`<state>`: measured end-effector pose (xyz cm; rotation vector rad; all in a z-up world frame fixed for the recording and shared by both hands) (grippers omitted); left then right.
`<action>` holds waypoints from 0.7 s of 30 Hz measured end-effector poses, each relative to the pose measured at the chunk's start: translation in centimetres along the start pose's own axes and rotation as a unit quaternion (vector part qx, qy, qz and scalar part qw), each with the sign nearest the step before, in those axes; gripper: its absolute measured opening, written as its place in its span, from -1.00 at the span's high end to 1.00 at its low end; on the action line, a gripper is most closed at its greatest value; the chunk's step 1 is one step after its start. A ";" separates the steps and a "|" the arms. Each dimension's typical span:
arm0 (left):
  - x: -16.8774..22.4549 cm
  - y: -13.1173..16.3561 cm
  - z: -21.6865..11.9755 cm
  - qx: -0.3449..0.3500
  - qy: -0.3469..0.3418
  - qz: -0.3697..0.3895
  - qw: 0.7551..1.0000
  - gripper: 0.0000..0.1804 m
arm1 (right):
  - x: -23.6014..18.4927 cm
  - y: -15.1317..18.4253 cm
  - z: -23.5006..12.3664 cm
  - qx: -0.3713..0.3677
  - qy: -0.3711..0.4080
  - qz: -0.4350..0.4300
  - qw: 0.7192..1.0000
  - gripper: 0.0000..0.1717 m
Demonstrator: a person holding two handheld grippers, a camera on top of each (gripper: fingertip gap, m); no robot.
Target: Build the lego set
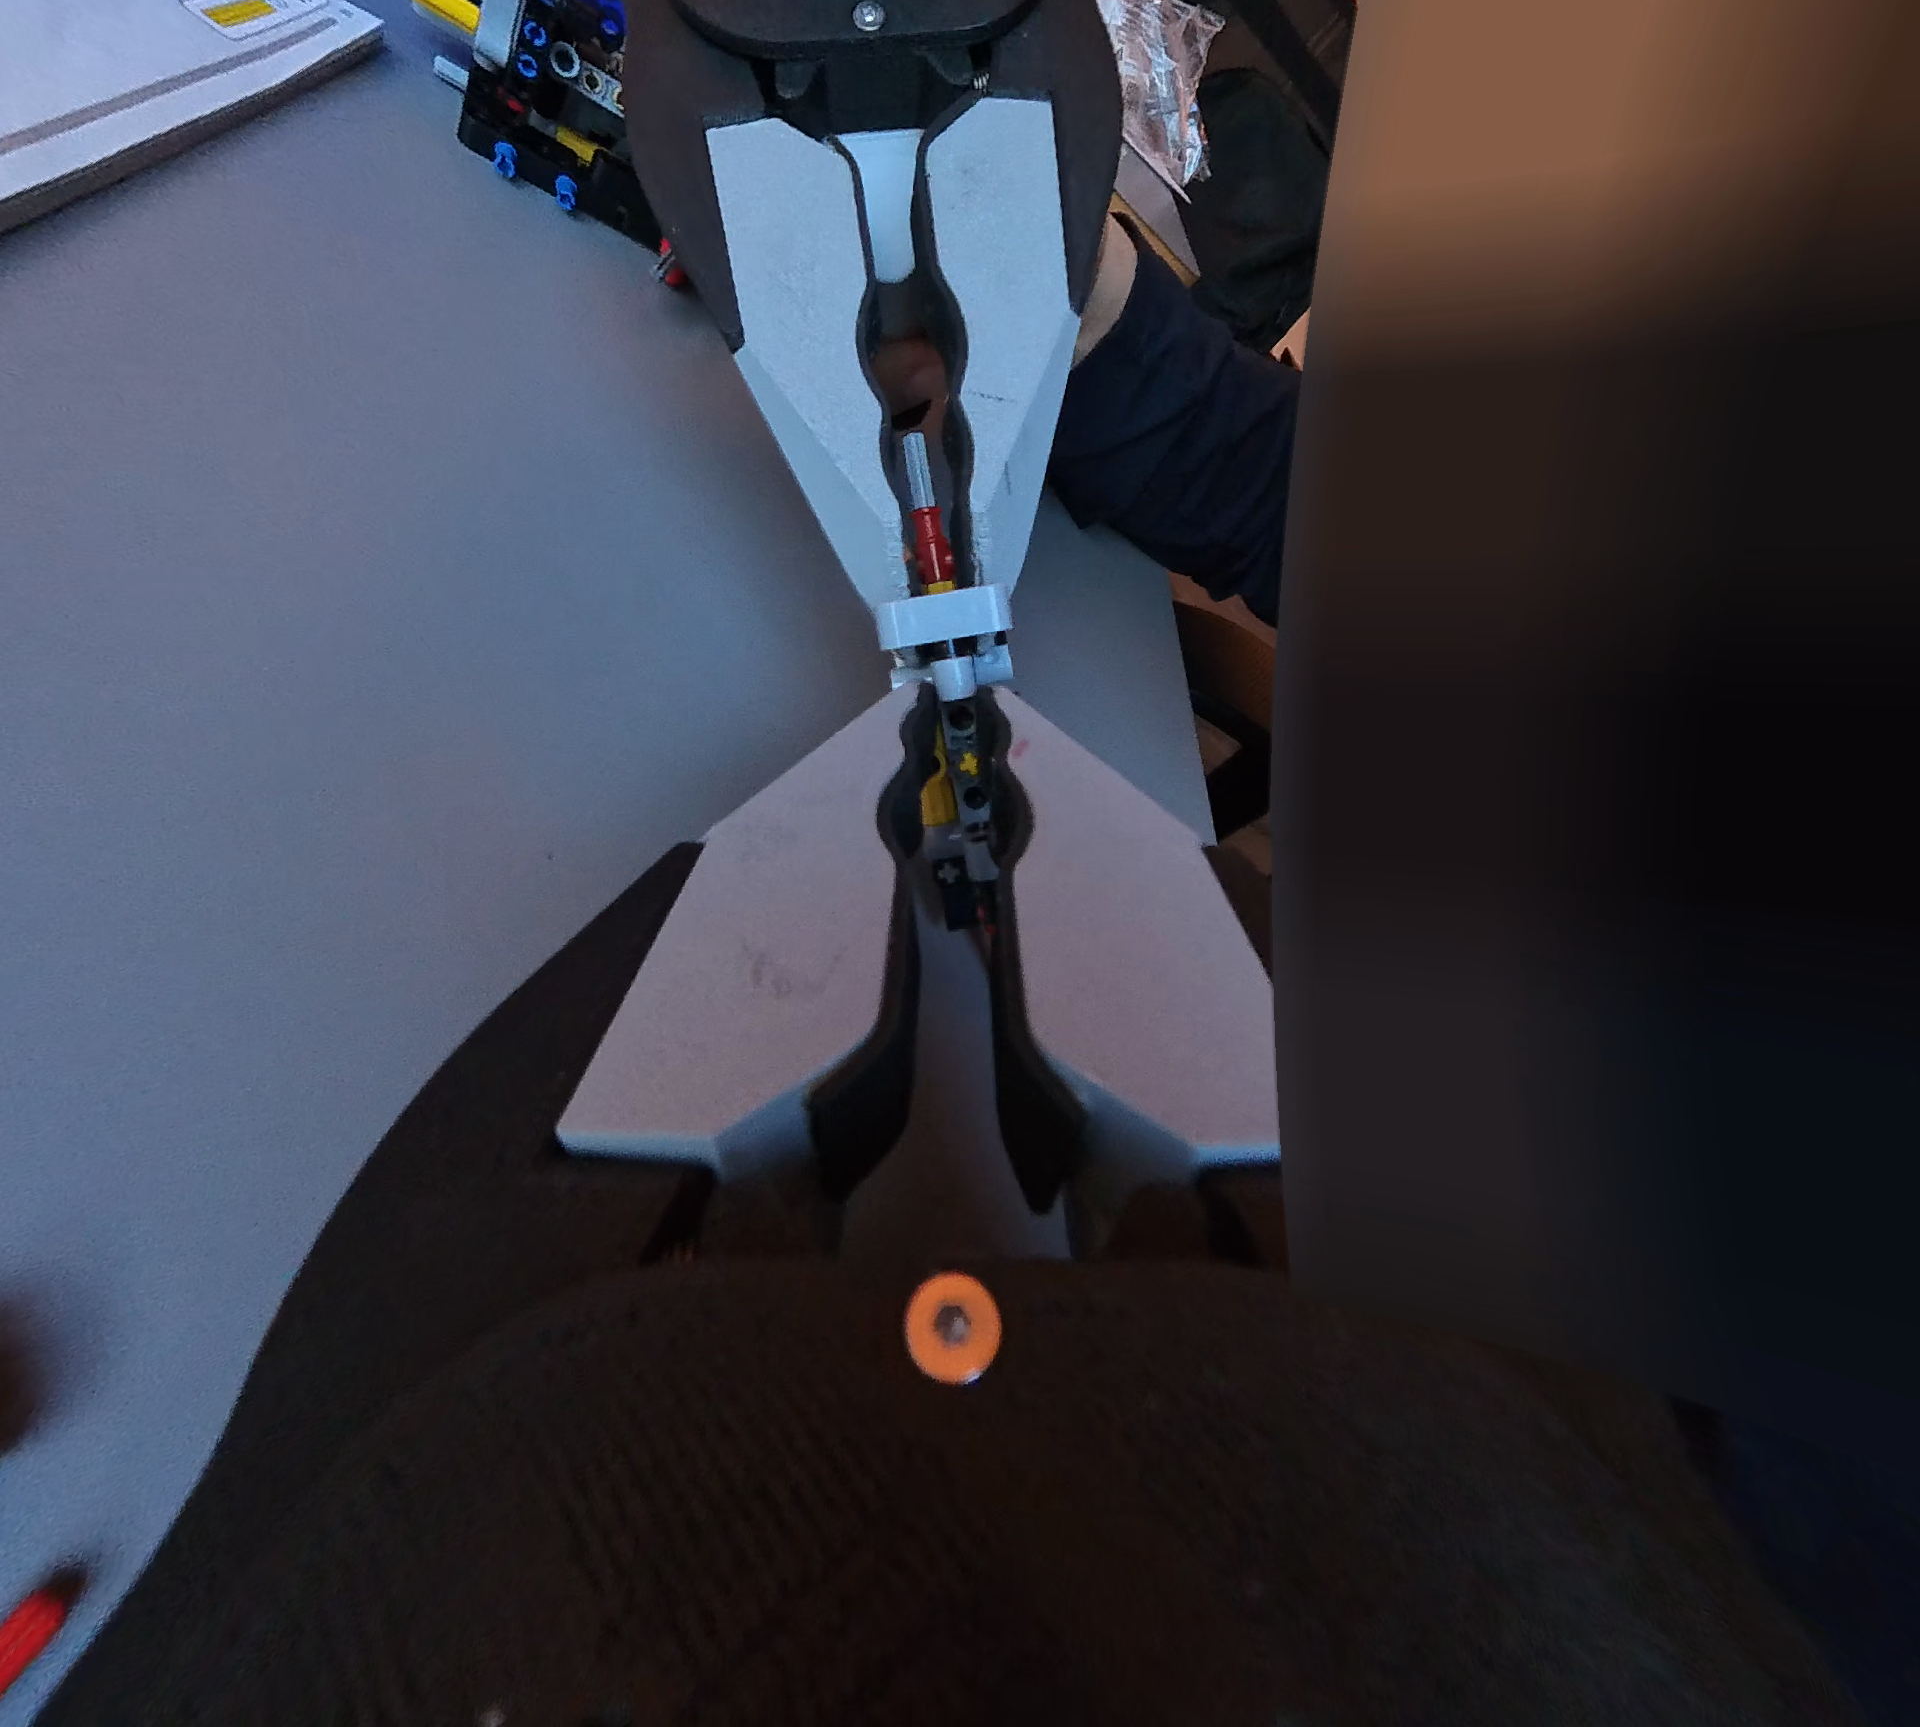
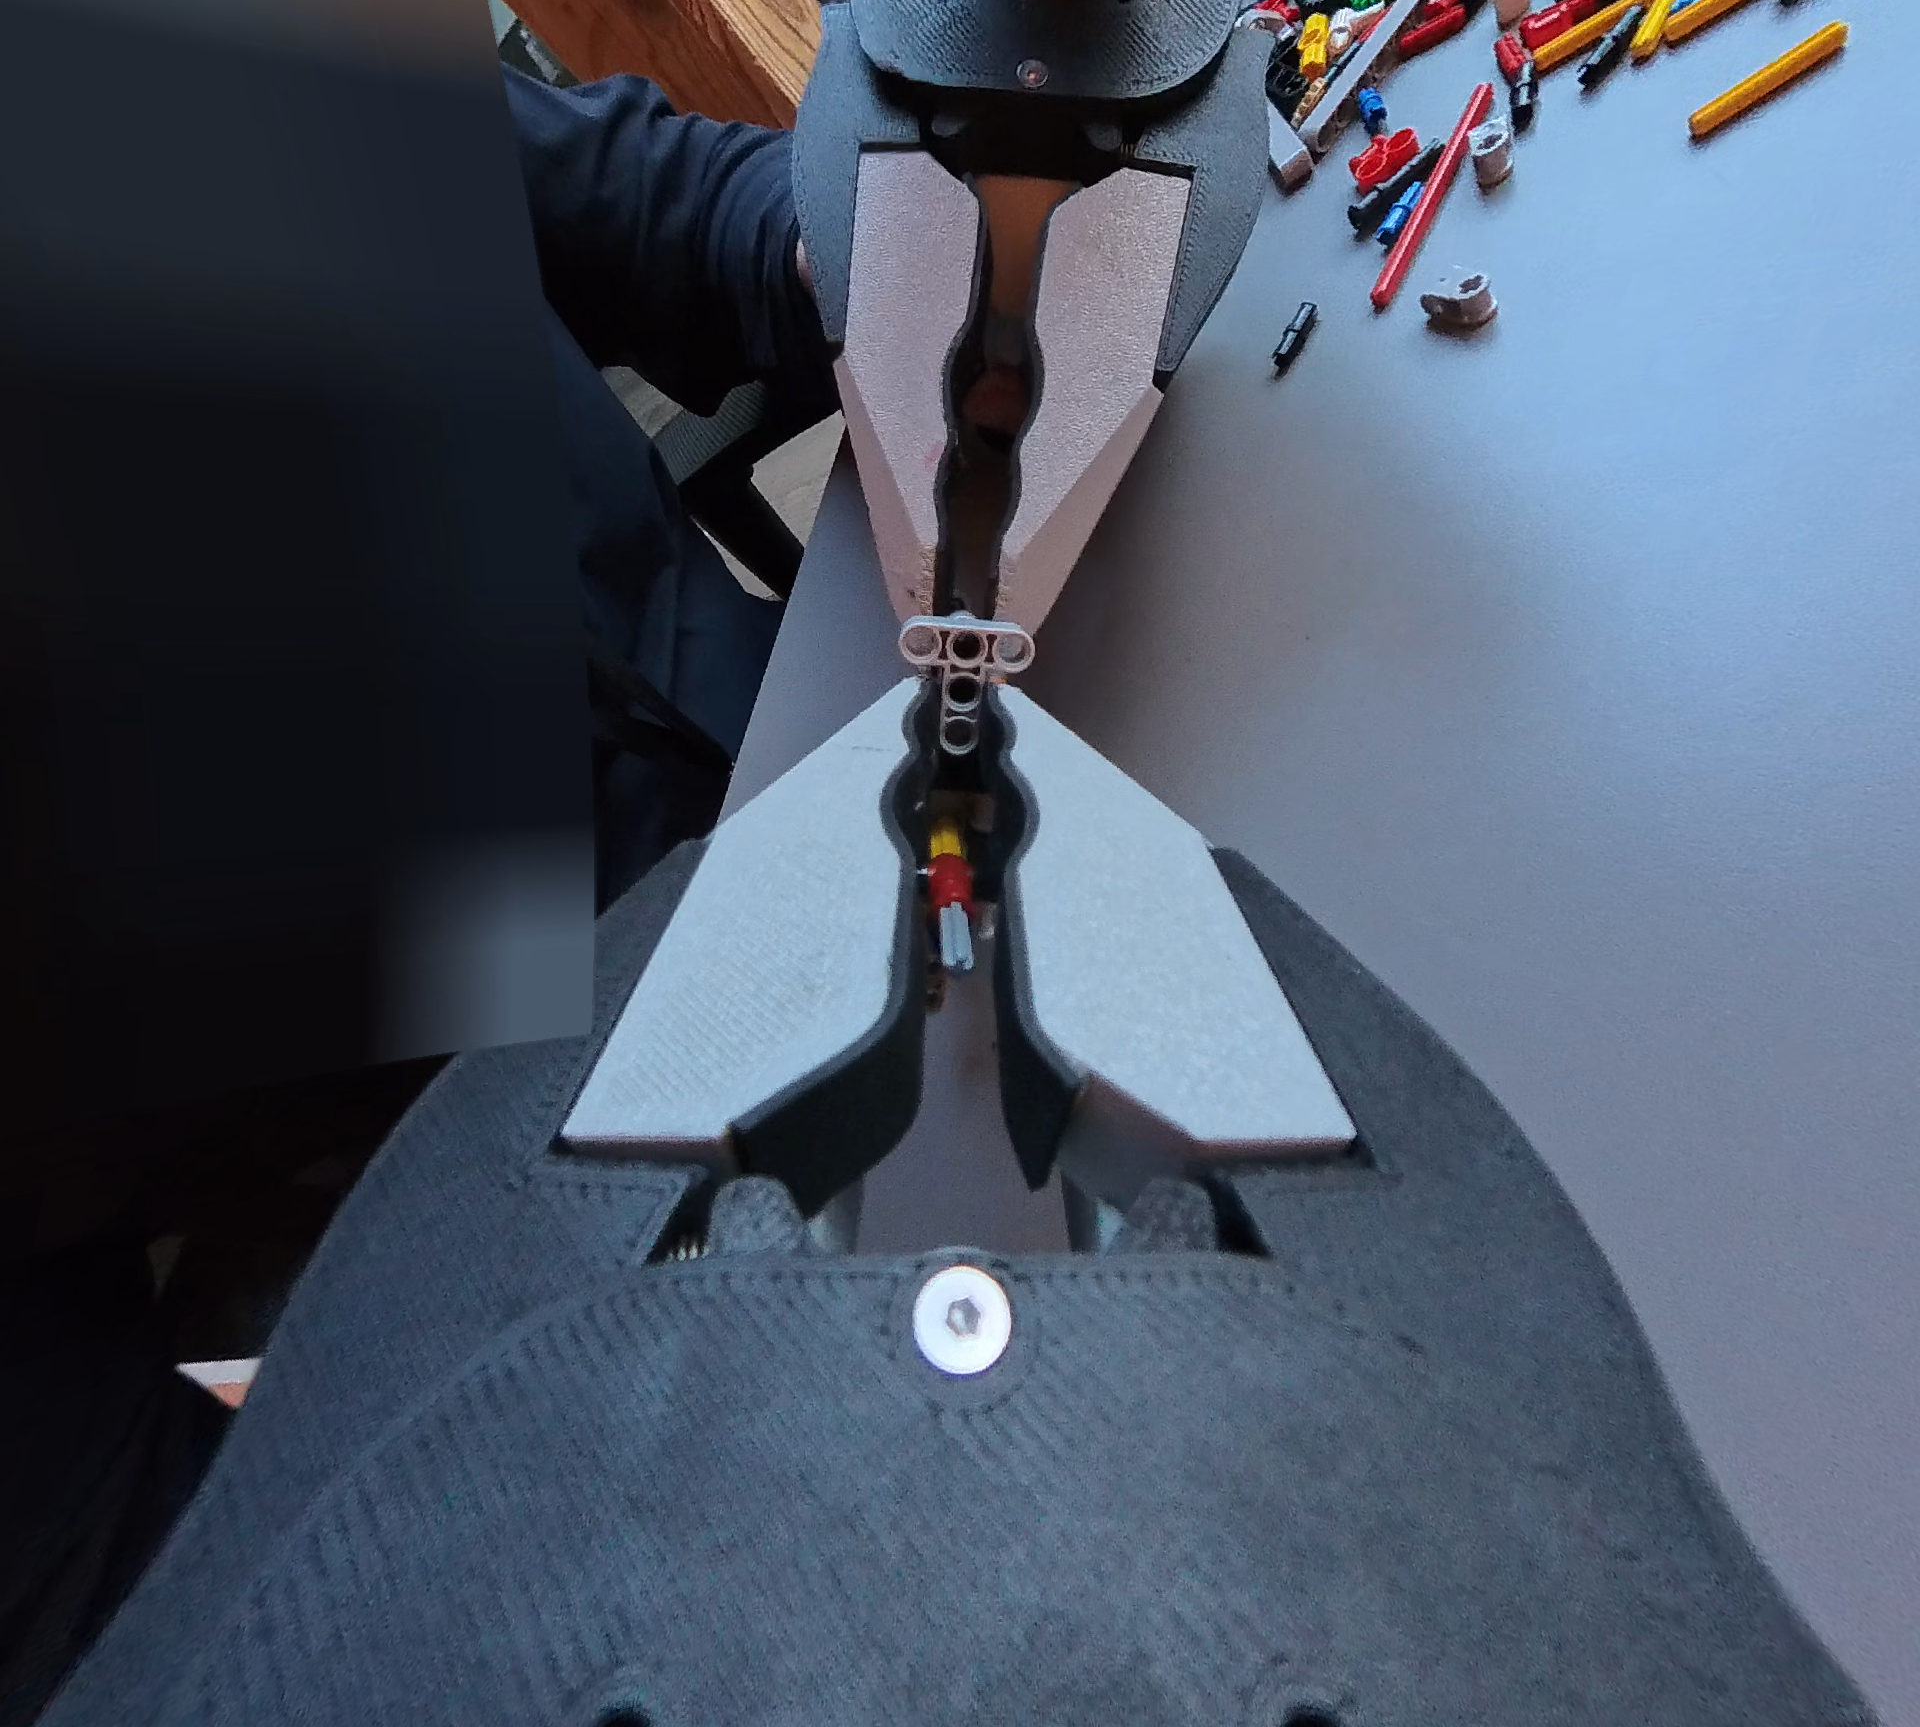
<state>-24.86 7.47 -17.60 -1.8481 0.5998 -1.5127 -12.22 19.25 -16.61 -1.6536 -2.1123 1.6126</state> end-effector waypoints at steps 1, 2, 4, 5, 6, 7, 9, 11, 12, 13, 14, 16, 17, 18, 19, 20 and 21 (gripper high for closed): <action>0.0 0.0 0.0 -0.003 -0.004 0.003 1.000 0.94 | 0.0 0.0 0.1 -0.001 0.000 -0.001 1.000 0.95; 0.1 0.1 0.1 -0.007 -0.006 0.005 1.000 0.94 | 0.1 0.0 0.2 -0.001 -0.002 -0.002 1.000 0.95; 0.1 0.1 0.0 -0.010 -0.004 0.006 1.000 0.95 | 0.2 0.1 0.4 0.000 -0.015 0.002 1.000 0.95; 0.0 0.2 0.0 -0.015 0.000 0.000 1.000 0.95 | 0.3 0.2 0.6 -0.004 -0.022 0.004 1.000 0.96; 0.0 0.2 0.1 -0.020 0.005 -0.002 1.000 0.95 | 0.3 0.2 0.8 -0.011 -0.029 -0.002 1.000 0.95; 0.1 0.3 0.3 -0.031 0.008 -0.002 0.999 0.95 | 0.3 0.3 0.9 -0.020 -0.036 -0.008 0.999 0.95; 0.1 0.3 0.4 -0.031 0.000 0.000 1.000 0.96 | 0.5 0.1 0.9 -0.026 -0.038 -0.006 0.999 0.95; -0.1 0.3 0.2 -0.023 0.001 -0.007 1.000 0.96 | 0.8 0.1 1.0 -0.020 -0.043 0.001 0.999 0.95; -0.1 0.3 0.3 -0.028 0.003 -0.007 1.000 0.96 | 0.8 0.2 1.0 -0.025 -0.051 0.004 0.998 0.95; 0.0 0.3 0.4 -0.033 0.001 -0.003 0.999 0.95 | 1.0 0.2 1.1 -0.031 -0.062 0.016 0.997 0.95; 0.0 0.3 0.5 -0.035 -0.002 0.001 0.999 0.95 | 1.2 0.3 1.0 -0.036 -0.074 0.035 0.996 0.96; -0.1 0.1 0.6 -0.029 -0.008 0.005 1.000 0.95 | 1.4 0.3 0.7 -0.031 -0.076 0.047 0.996 0.96; 0.0 0.1 0.6 -0.022 -0.010 0.012 1.000 0.94 | 1.3 0.2 0.4 -0.023 -0.068 0.040 0.997 0.95; 0.1 0.0 0.6 -0.021 -0.007 0.016 1.000 0.94 | 1.0 0.0 0.1 -0.019 -0.054 0.029 0.998 0.93; 0.1 0.1 0.7 -0.024 -0.006 0.014 1.000 0.94 | 0.8 0.0 -0.4 -0.018 -0.027 0.015 0.999 0.86; 0.1 0.1 0.7 -0.022 -0.005 0.012 1.000 0.94 | 0.7 -0.1 -0.8 -0.019 0.014 0.002 1.000 0.76; 0.0 0.1 0.7 -0.016 -0.007 0.010 1.000 0.94 | 0.5 -0.1 -1.3 -0.018 0.055 -0.012 0.998 0.65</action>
Point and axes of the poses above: each gripper's, where its closed fingertips meet, z out along the fingers, y out of its underside, x = y × z across the jaws, the point moved 10 cm from there along -z, back along the fingers, and after that the axes turned 13 degrees about y, right-handed, at the moved point
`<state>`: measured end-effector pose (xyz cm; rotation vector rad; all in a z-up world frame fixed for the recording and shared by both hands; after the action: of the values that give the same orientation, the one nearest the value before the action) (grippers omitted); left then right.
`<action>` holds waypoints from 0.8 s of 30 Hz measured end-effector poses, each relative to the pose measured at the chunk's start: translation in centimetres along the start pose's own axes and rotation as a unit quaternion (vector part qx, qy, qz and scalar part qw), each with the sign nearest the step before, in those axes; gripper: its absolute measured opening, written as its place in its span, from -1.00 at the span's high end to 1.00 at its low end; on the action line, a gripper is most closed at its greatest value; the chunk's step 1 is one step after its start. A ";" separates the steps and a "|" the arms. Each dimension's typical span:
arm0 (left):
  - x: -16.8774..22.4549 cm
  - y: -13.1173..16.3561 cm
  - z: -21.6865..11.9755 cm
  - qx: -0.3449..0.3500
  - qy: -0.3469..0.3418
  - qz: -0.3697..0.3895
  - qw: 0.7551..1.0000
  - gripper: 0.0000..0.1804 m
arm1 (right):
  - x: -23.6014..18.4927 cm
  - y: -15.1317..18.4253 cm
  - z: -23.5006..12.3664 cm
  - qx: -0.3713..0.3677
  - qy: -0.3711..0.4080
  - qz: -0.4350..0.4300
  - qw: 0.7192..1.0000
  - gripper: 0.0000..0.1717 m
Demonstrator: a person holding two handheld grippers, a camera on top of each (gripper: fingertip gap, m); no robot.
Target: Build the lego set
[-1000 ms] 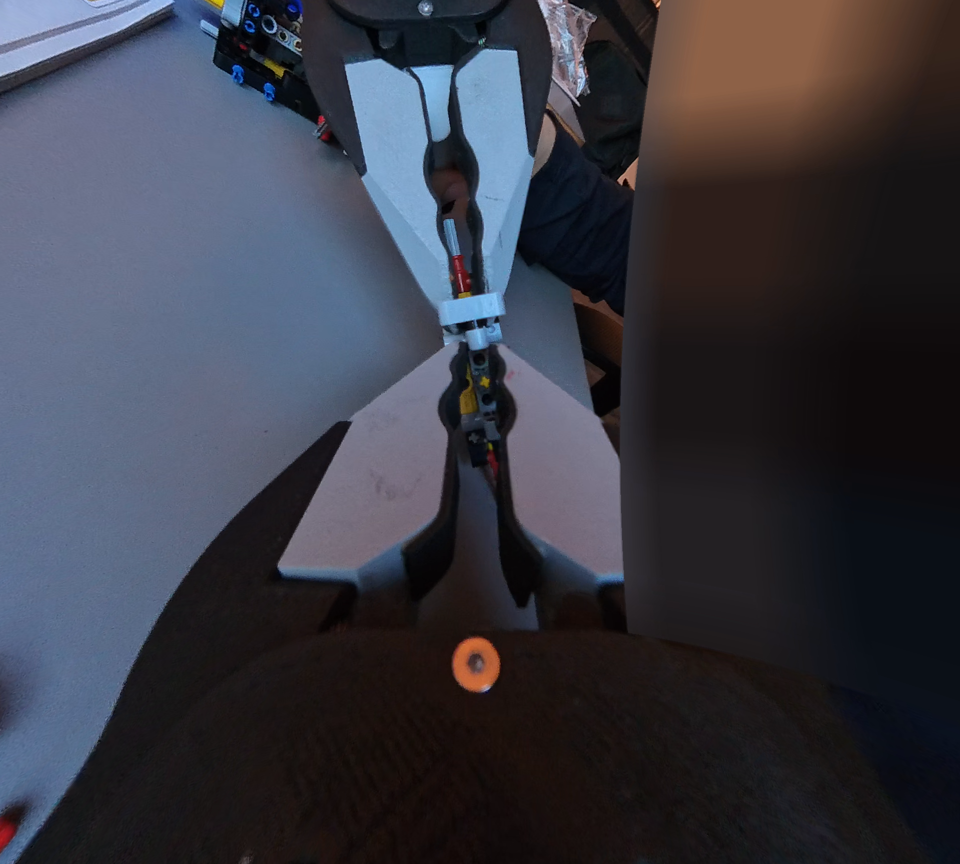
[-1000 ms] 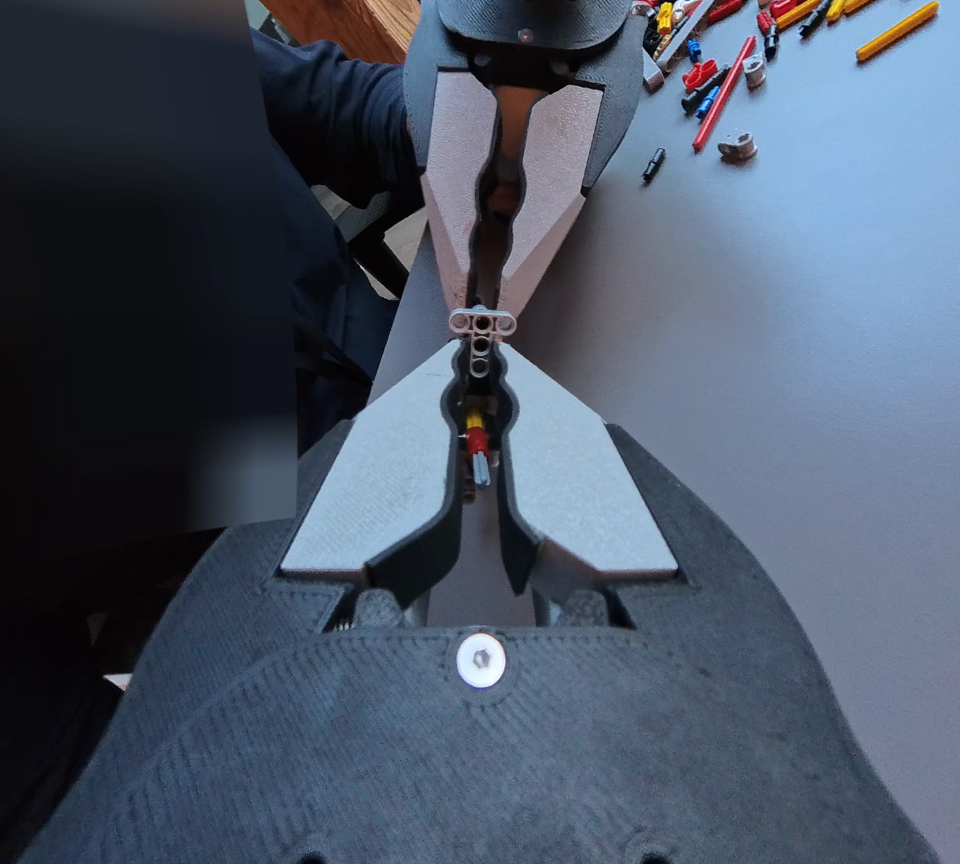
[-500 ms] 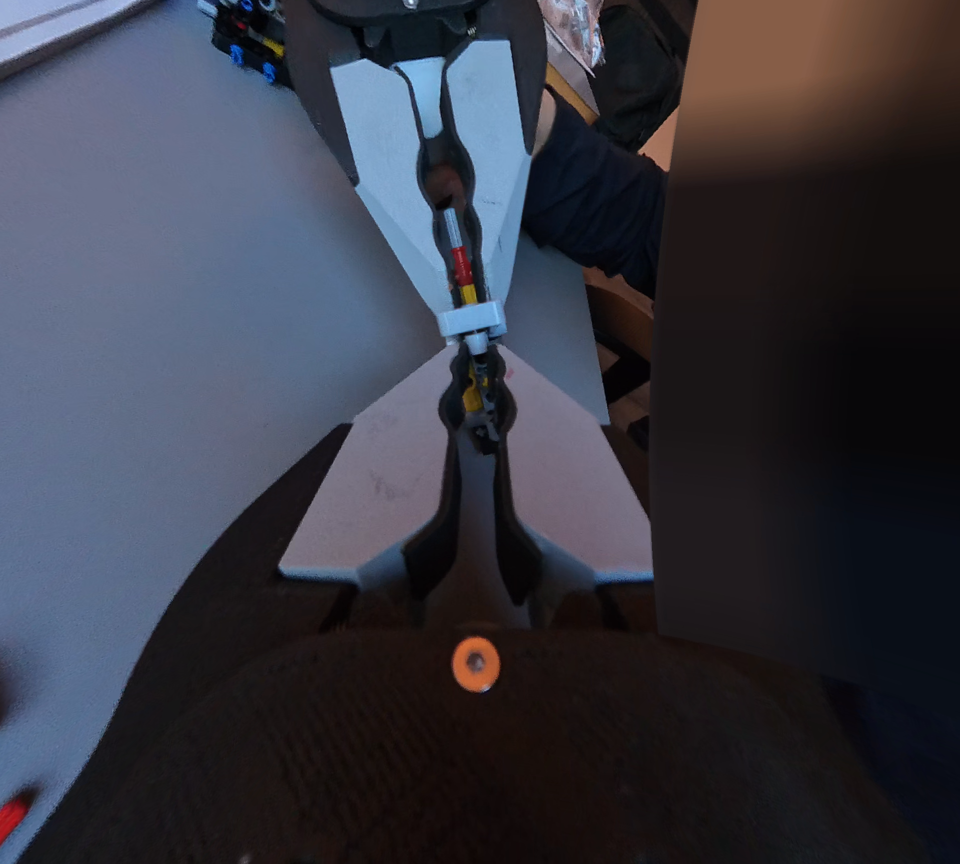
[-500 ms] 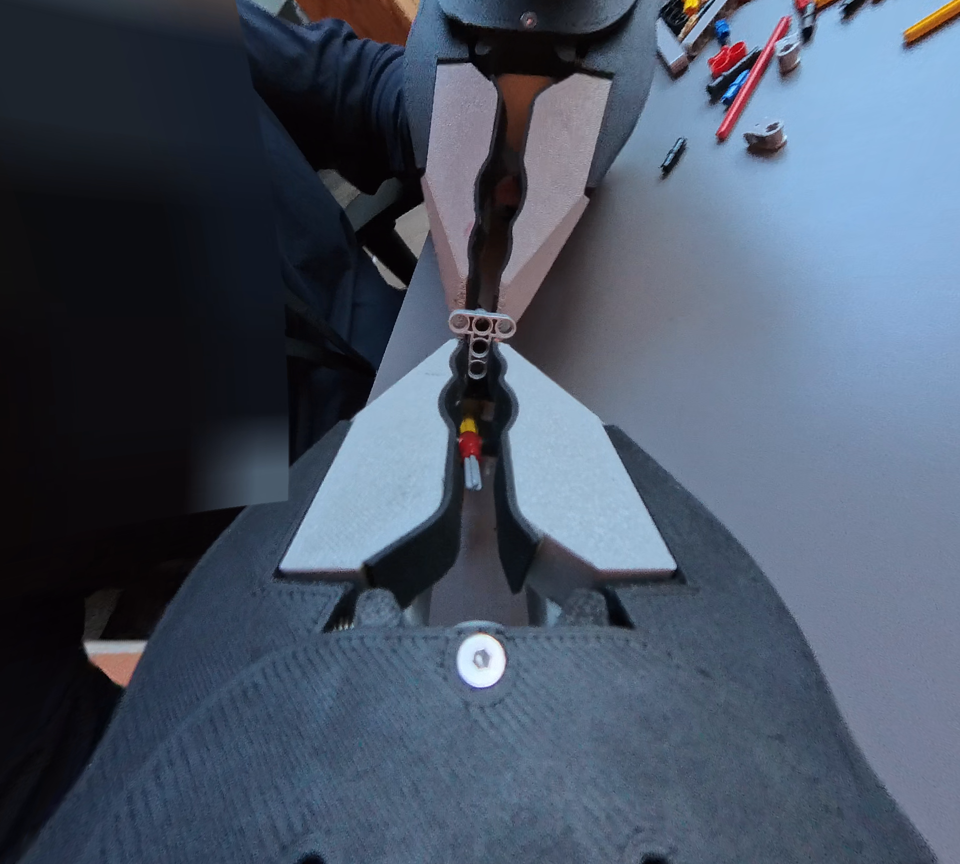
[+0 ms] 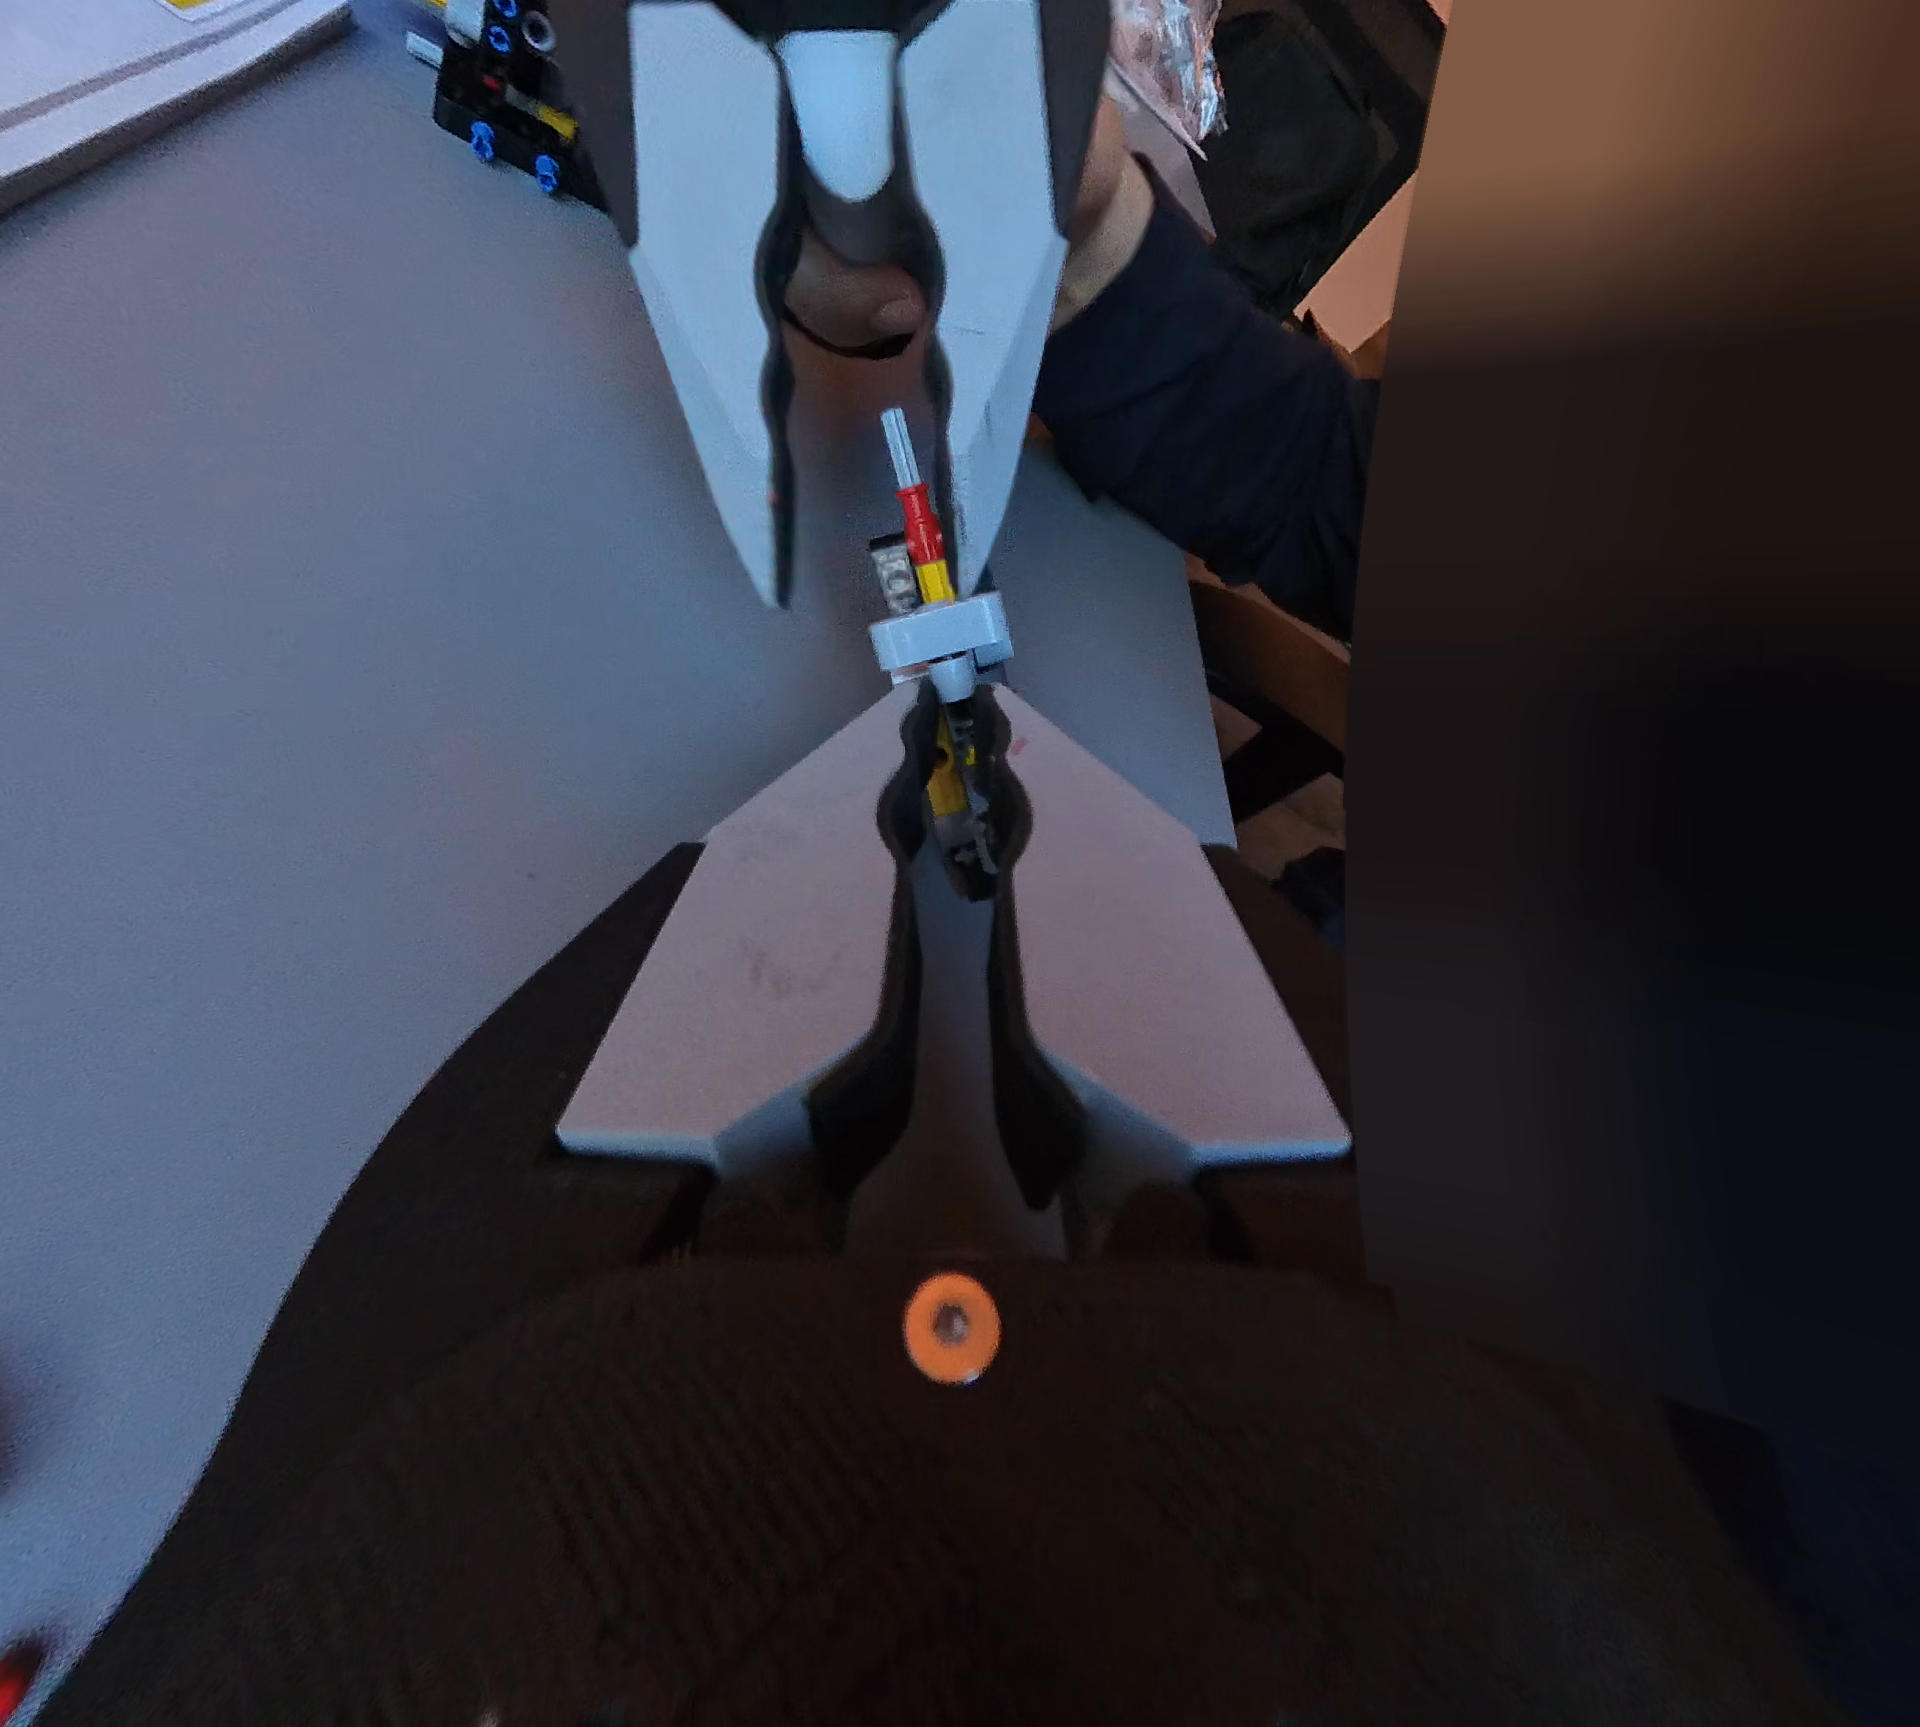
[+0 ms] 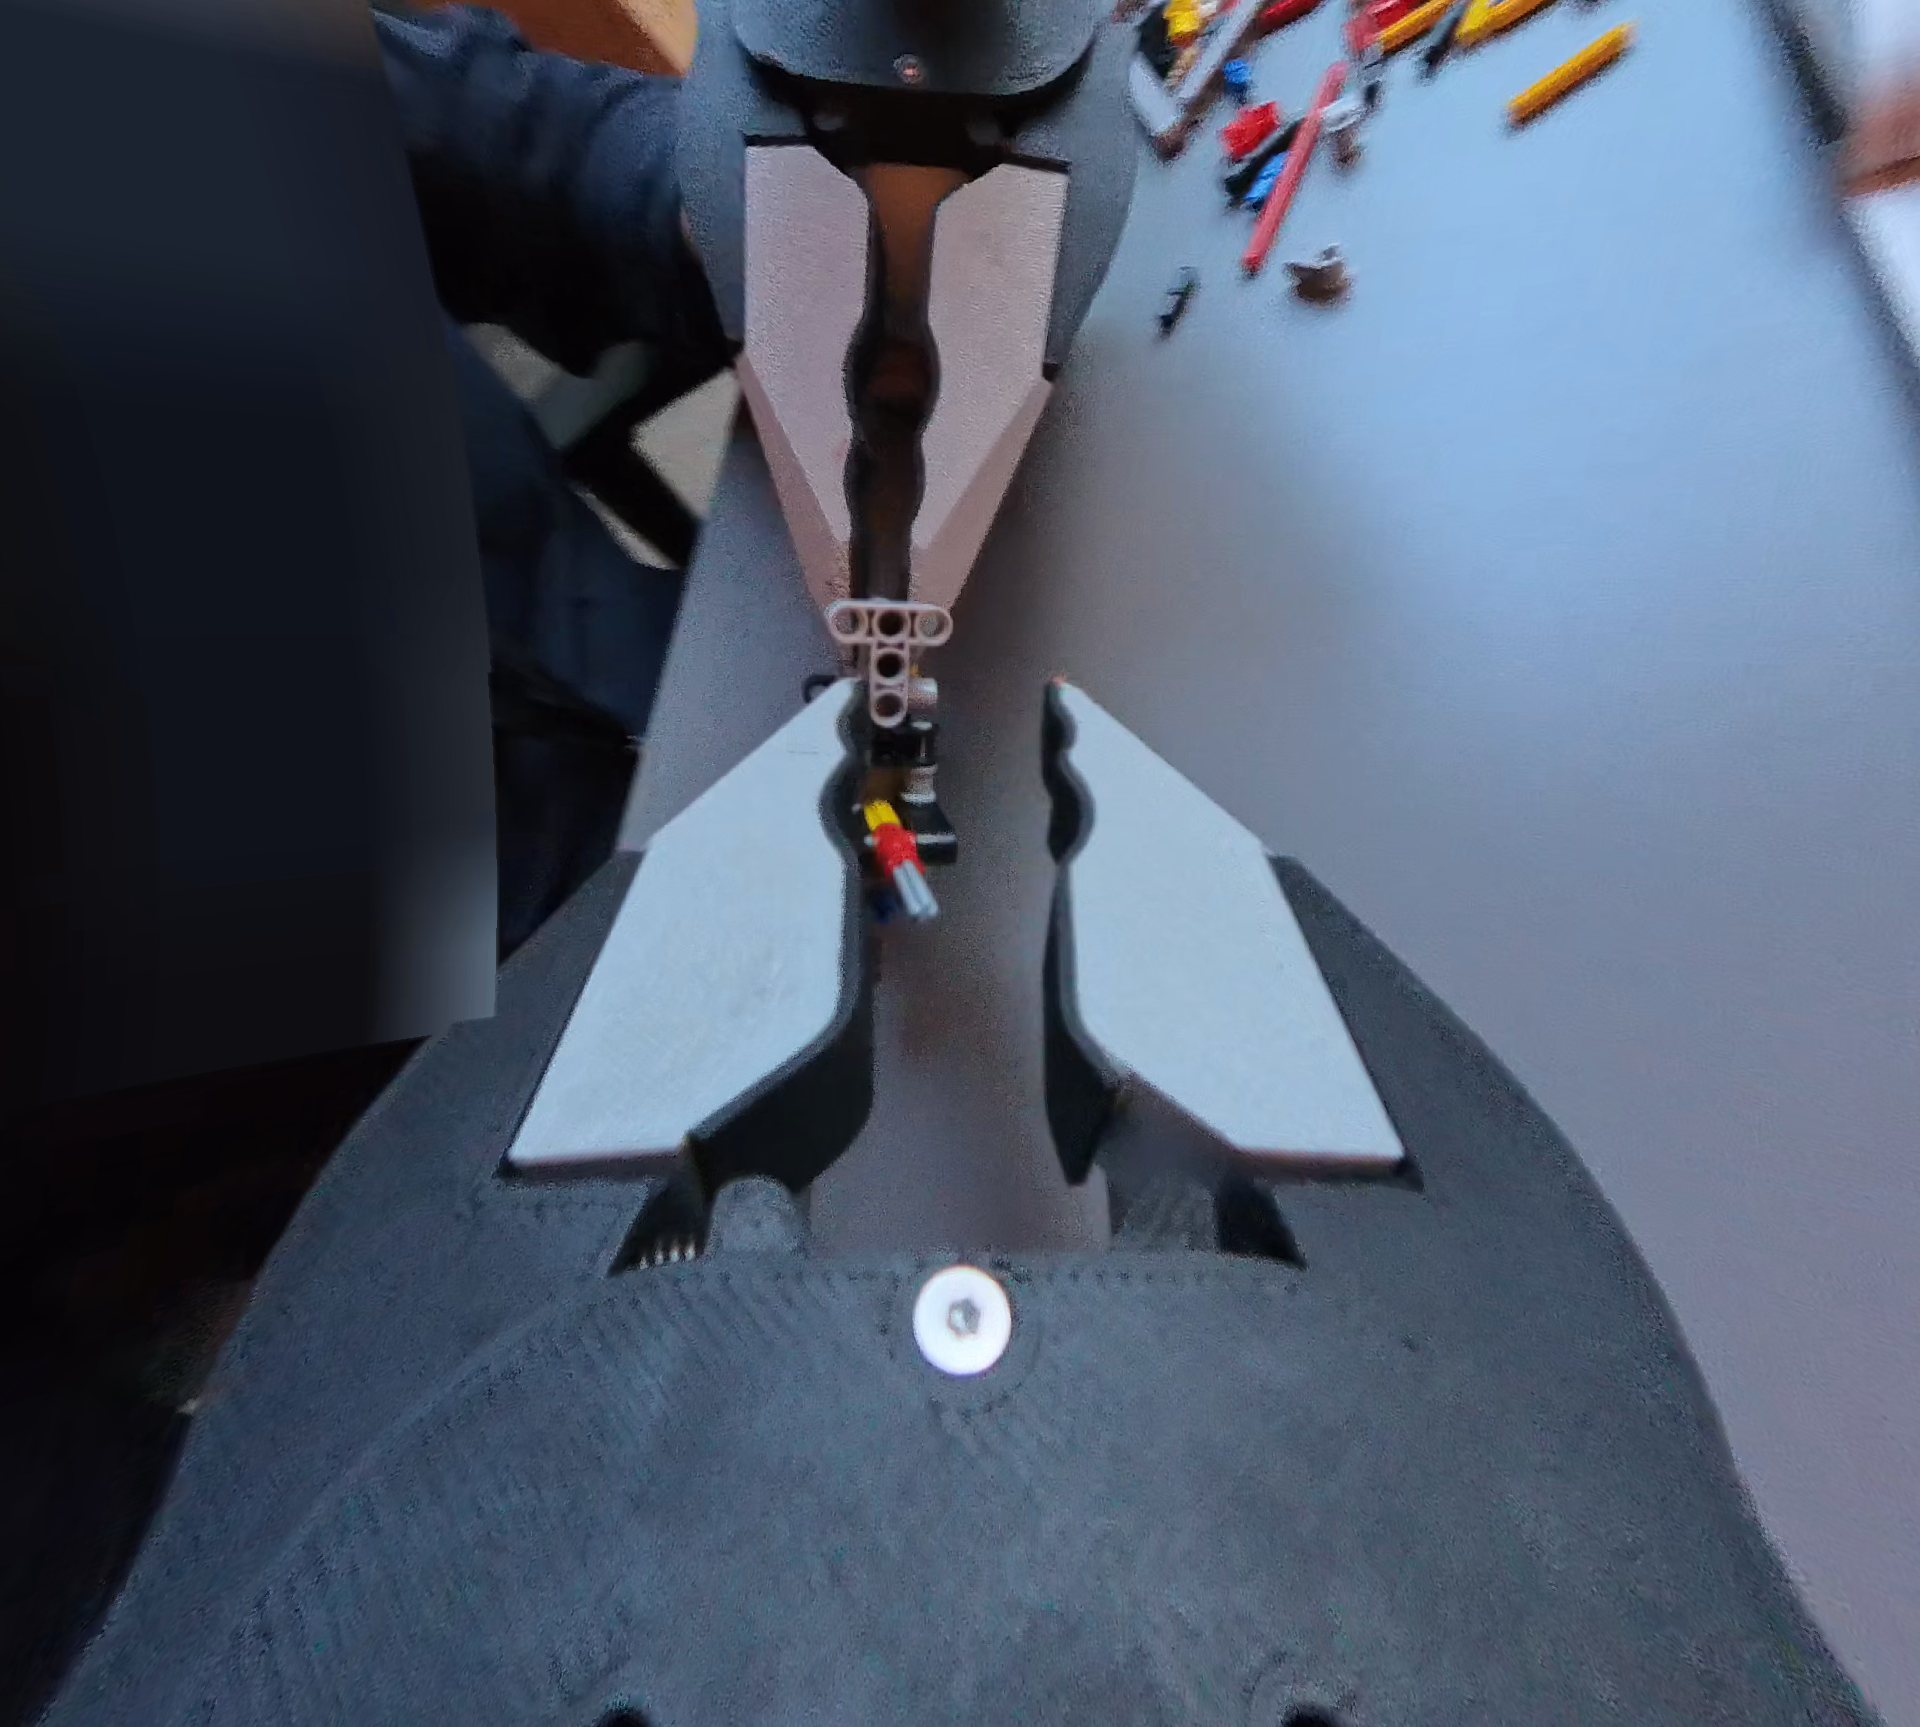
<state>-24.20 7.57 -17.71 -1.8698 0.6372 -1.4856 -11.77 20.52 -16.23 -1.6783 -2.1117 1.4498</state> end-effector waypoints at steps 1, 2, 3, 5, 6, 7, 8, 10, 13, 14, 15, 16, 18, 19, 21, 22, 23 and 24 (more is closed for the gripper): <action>-0.1 -0.1 -0.2 0.009 -0.004 -0.003 1.000 0.95 | -0.4 -0.1 -0.4 0.006 0.031 -0.015 0.999 0.59; -0.3 -0.1 -0.4 0.020 -0.006 -0.010 1.000 0.95 | -1.0 -0.3 -0.7 0.014 0.052 -0.032 0.998 0.58; -0.5 -0.2 -0.6 0.029 -0.008 -0.017 0.999 0.95 | -1.7 -0.6 -0.9 0.021 0.074 -0.050 0.996 0.57; -0.8 -0.2 -0.9 0.042 -0.015 -0.030 0.999 0.95 | -3.2 -1.4 -0.6 0.031 0.131 -0.080 0.988 0.63; -0.9 -0.2 -0.9 0.043 -0.017 -0.034 0.998 0.95 | -3.8 -1.6 -0.4 0.033 0.168 -0.093 0.981 0.72; -0.9 -0.2 -0.9 0.044 -0.022 -0.034 0.998 0.95 | -4.2 -1.8 -0.1 0.030 0.210 -0.105 0.971 0.77; -0.9 -0.2 -0.9 0.046 -0.028 -0.034 0.998 0.95 | -4.5 -1.7 0.2 0.020 0.249 -0.118 0.961 0.79; -0.9 -0.2 -1.2 0.061 -0.035 -0.036 0.997 0.95 | -5.2 -1.4 0.8 -0.003 0.298 -0.140 0.944 0.80; -1.1 -0.2 -1.8 0.082 -0.022 -0.052 0.995 0.95 | -6.1 -1.0 1.4 -0.007 0.335 -0.134 0.933 0.75; -1.1 -0.2 -1.8 0.085 -0.020 -0.055 0.995 0.95 | -6.3 -0.9 1.5 0.000 0.345 -0.130 0.930 0.74; -1.1 -0.2 -1.8 0.086 -0.020 -0.054 0.995 0.94 | -6.4 -0.9 1.7 0.006 0.354 -0.128 0.926 0.74; -1.0 -0.2 -1.7 0.085 -0.022 -0.052 0.995 0.94 | -6.5 -0.9 1.8 0.010 0.364 -0.126 0.923 0.74; -0.9 -0.1 -1.5 0.082 -0.027 -0.051 0.995 0.94 | -6.6 -0.8 2.3 0.007 0.378 -0.118 0.918 0.75; -0.9 -0.1 -1.4 0.079 -0.029 -0.050 0.995 0.94 | -6.7 -0.8 2.5 0.008 0.380 -0.116 0.918 0.73; -0.9 0.0 -1.3 0.072 -0.017 -0.053 0.996 0.94 | -6.9 -0.7 2.7 0.012 0.378 -0.119 0.918 0.74; -0.9 0.1 -1.4 0.068 -0.007 -0.058 0.996 0.95 | -7.0 -0.6 2.7 0.015 0.371 -0.118 0.921 0.74; -0.8 0.1 -1.5 0.063 0.000 -0.059 0.996 0.94 | -7.0 -0.4 2.7 0.020 0.359 -0.116 0.926 0.76; -0.6 0.2 -1.5 0.054 0.004 -0.052 0.997 0.94 | -7.0 -0.3 2.8 0.024 0.345 -0.115 0.931 0.78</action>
<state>-25.83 7.61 -18.04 -1.8398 0.4606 -1.5613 -10.79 13.24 -14.30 -1.5410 -1.7676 0.6859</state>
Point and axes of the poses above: each gripper's, where its closed fingertips meet, z out along the fingers, y out of its underside, x = y × z across the jaws, the point moved 10 cm from there along -z, back along the fingers, and after that the axes turned 13 degrees about y, right-handed, at the moved point
